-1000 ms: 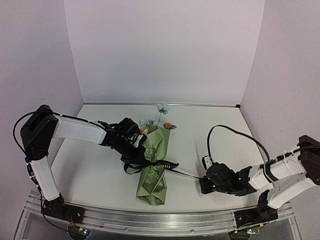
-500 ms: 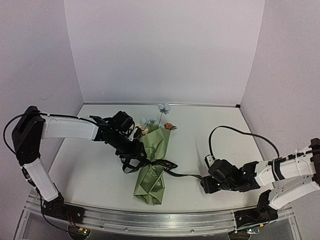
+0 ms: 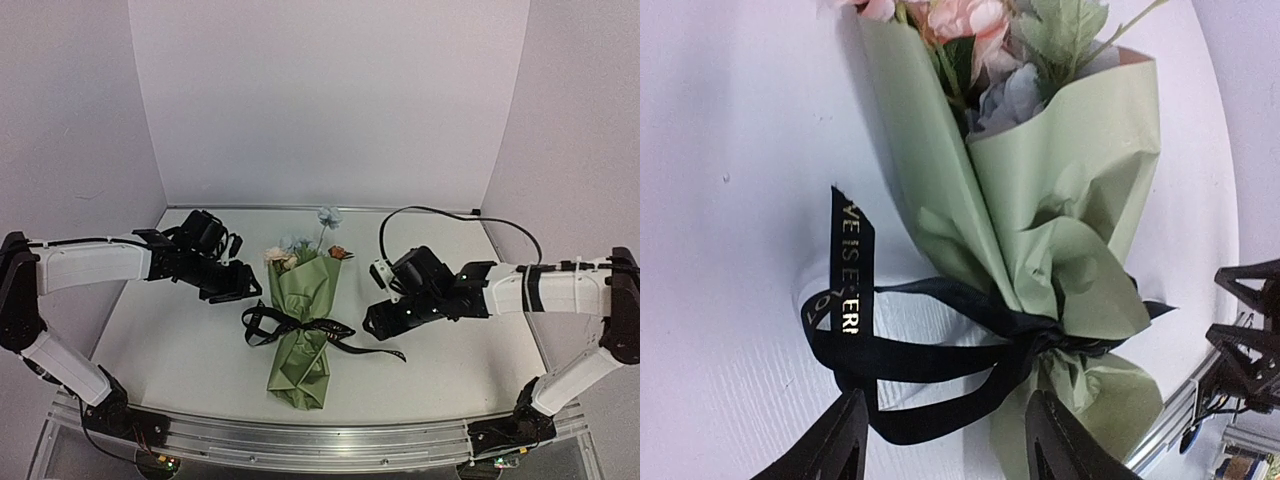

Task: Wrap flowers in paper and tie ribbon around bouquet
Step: Tie the ribbon around the folded bouquet.

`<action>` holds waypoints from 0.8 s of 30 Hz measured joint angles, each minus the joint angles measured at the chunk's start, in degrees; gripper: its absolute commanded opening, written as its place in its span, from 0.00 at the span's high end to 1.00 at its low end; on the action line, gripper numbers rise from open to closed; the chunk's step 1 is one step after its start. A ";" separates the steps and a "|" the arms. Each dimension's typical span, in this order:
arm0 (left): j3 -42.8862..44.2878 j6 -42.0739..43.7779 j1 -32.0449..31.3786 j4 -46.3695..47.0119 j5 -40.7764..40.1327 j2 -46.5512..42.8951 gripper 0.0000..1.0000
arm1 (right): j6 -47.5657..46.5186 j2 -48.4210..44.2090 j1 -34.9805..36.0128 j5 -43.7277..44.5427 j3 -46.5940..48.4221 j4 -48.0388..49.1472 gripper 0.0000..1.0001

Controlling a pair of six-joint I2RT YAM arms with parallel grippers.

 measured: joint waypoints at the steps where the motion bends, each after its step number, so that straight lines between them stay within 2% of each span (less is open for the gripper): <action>1: -0.88 0.00 0.13 0.07 0.46 0.00 0.46 | -1.02 2.03 -0.72 -2.04 1.99 -0.48 0.37; 6: -2.00 0.40 1.04 0.56 2.89 0.93 0.52 | -7.10 13.73 -3.34 -12.50 13.70 -0.18 0.39; 11: -1.94 0.96 2.66 0.39 2.49 4.63 0.54 | -13.02 19.72 -3.77 -16.73 17.16 0.60 0.39; 20: -1.93 2.84 4.53 0.45 1.72 10.31 0.52 | -14.68 24.58 -3.79 -15.63 18.88 -0.97 0.42; 24: -1.93 3.17 4.51 0.49 1.34 12.20 0.44 | -12.64 24.58 -3.64 -11.13 18.88 -3.38 0.42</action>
